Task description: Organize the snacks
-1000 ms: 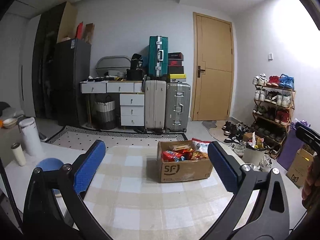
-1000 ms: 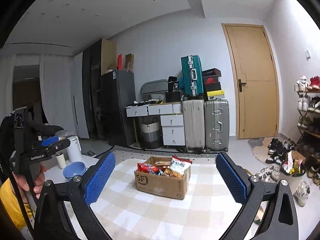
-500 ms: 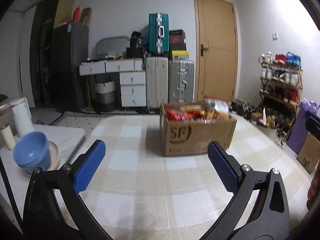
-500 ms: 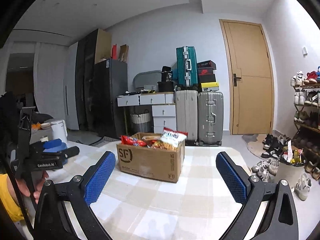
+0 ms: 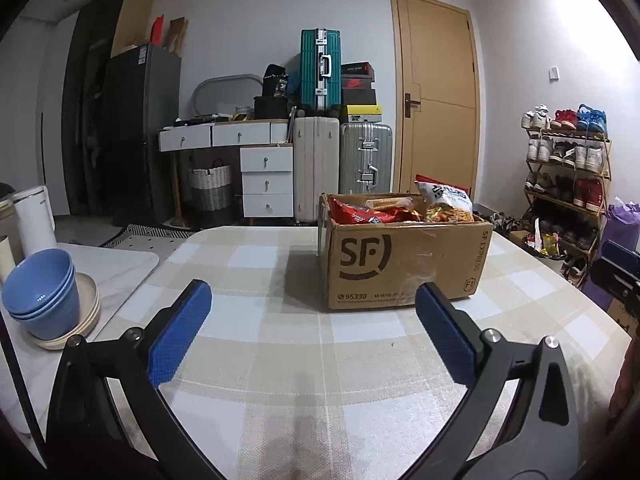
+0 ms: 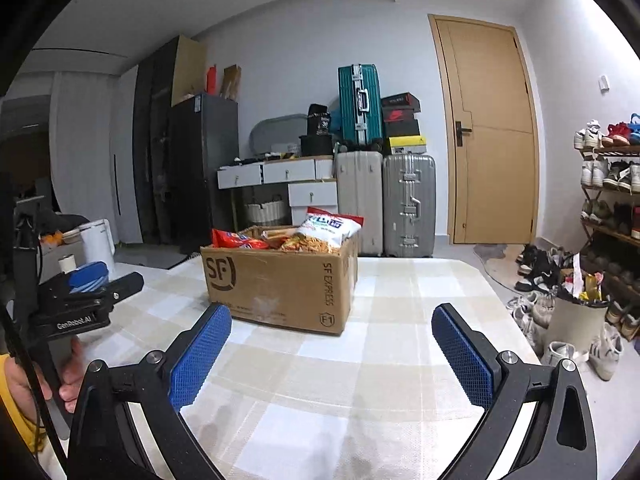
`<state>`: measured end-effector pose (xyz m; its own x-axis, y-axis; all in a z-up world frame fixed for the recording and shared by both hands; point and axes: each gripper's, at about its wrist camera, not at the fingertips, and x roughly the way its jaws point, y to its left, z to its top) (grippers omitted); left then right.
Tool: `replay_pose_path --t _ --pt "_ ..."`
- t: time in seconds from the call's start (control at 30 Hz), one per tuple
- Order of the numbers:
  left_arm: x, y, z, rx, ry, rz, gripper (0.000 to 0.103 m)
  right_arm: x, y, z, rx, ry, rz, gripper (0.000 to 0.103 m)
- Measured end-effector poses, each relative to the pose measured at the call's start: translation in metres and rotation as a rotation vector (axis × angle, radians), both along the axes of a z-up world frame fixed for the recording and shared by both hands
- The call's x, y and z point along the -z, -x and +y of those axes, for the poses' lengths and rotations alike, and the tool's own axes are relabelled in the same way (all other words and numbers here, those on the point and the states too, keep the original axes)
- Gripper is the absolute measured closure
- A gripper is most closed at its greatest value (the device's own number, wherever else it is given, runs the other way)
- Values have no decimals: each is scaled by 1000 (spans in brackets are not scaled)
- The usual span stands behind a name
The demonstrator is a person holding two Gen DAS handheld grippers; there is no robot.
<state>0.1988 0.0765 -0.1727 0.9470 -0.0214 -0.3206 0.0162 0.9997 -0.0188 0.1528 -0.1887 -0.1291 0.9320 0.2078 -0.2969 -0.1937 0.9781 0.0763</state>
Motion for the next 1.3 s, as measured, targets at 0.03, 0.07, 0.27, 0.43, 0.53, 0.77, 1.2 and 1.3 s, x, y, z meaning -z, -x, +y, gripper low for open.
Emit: replay_pose_path --t 0.03,0.07,0.27,0.43,0.53,0.77,1.2,1.3 --pt "-5 2 0 2 1 3 1 0 0 2 -7 5 5 1" --pt "-8 2 2 2 4 5 1 1 0 4 -12 17 5 1" --pt "-16 5 1 9 4 13 1 -2 8 13 -48 44 -30 1" --pt "-17 7 3 3 12 15 1 -4 11 1 -35 -16 -47 1" --pt "-19 10 3 -6 8 10 1 -6 13 -3 -9 -24 -54 1" --pt "-24 20 1 -3 2 2 1 -7 16 -4 -11 -27 -57 1" --pt "-19 18 1 -23 20 11 1 -9 17 -6 -16 -31 -58 1" --pt "-19 19 1 -23 18 8 1 -9 17 -6 -16 -31 -60 1"
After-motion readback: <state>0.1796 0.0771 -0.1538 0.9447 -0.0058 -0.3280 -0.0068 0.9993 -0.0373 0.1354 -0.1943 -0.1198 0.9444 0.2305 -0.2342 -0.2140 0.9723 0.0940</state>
